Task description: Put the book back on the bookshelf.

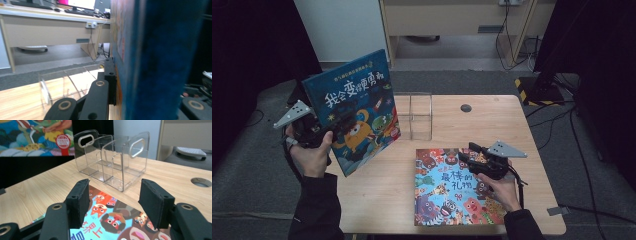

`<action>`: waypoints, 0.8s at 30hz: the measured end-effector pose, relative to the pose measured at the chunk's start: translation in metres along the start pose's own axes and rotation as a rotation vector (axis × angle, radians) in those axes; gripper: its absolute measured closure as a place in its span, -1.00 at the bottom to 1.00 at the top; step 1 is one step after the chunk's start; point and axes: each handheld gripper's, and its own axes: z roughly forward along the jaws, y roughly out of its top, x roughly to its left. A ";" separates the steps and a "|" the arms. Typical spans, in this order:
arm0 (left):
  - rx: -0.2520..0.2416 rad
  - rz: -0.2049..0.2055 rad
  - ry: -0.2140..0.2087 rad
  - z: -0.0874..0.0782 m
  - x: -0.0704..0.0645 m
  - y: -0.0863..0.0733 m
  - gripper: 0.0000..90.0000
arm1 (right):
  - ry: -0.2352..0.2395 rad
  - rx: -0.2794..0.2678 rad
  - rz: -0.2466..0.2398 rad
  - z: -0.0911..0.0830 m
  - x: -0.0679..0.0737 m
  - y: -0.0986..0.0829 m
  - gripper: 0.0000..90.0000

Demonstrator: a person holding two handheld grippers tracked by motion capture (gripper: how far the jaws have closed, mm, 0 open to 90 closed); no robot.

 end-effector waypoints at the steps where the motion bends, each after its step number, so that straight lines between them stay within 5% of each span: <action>1: -0.001 -0.001 0.009 0.000 0.002 0.001 0.84 | -0.006 0.004 0.003 0.000 -0.001 -0.001 -0.09; 15: -0.044 -0.024 0.179 0.005 0.032 0.006 0.84 | -0.033 0.045 -0.008 -0.005 -0.009 -0.008 -0.09; 24: -0.070 -0.039 0.252 0.026 0.046 0.010 0.84 | -0.037 0.059 -0.016 -0.005 -0.010 -0.011 -0.09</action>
